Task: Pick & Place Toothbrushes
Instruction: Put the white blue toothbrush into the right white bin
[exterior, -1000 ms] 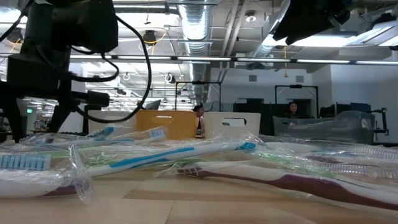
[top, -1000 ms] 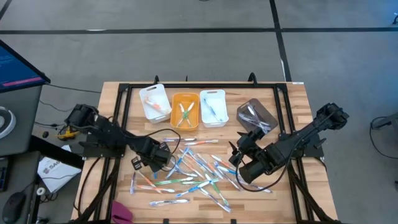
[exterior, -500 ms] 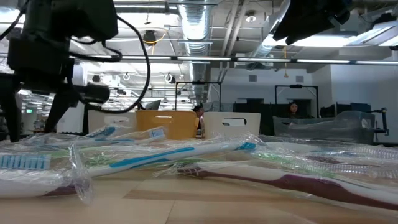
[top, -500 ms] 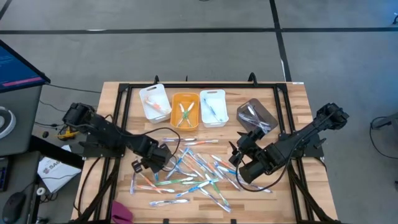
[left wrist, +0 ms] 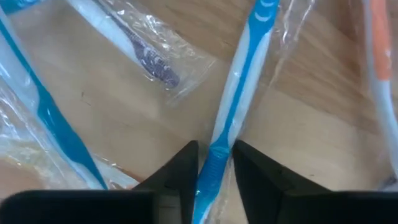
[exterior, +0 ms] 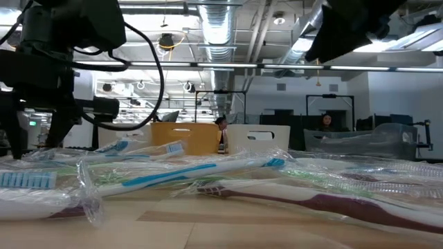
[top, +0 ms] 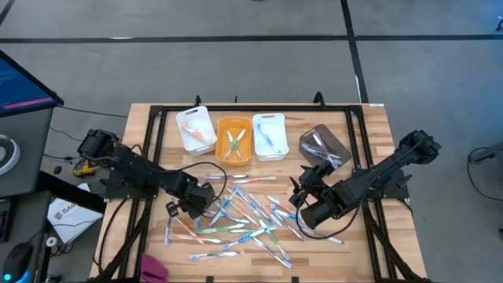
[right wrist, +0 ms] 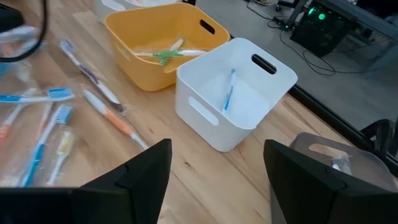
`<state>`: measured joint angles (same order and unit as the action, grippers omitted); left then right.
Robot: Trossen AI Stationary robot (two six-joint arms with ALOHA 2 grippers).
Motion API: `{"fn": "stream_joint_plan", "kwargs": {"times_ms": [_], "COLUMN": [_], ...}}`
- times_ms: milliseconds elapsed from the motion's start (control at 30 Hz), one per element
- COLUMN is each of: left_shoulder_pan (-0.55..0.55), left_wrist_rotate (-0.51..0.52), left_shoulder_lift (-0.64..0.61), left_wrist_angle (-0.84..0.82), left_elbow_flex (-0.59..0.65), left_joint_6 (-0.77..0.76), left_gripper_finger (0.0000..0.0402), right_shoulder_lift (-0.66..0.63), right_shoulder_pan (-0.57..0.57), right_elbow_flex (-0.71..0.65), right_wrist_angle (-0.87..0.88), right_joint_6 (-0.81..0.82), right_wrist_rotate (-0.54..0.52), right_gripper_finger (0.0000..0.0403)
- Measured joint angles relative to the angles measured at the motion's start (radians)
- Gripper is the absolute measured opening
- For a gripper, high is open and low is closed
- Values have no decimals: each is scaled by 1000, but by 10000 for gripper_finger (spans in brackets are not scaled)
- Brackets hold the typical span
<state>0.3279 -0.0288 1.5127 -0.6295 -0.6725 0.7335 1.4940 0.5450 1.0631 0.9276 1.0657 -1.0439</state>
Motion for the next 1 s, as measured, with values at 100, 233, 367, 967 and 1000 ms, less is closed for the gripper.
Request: {"fn": "stream_joint_plan", "kwargs": {"times_ms": [100, 233, 367, 967, 1000], "left_shoulder_pan": [-3, -3, -2, 5, 5], "left_wrist_rotate": [6, 13, 23, 189, 206], "left_shoulder_lift": [0, 0, -7, -292, -302], "left_wrist_angle": [6, 7, 12, 3, 2], "left_elbow_flex": [1, 1, 1, 5, 5], "left_joint_6": [26, 28, 29, 22, 21], "left_gripper_finger": [41, 25, 25, 24, 24], "right_shoulder_lift": [0, 0, 0, 0, 0], "right_shoulder_pan": [-12, -18, -18, -18, -18], "right_elbow_flex": [-5, -5, -5, -5, -5], "right_wrist_angle": [-2, -4, -4, -6, -6], "right_joint_6": [-1, -2, -2, -2, -2], "right_wrist_rotate": [7, 25, 26, 26, 26], "right_gripper_finger": [249, 249, 249, 249, 249]}}
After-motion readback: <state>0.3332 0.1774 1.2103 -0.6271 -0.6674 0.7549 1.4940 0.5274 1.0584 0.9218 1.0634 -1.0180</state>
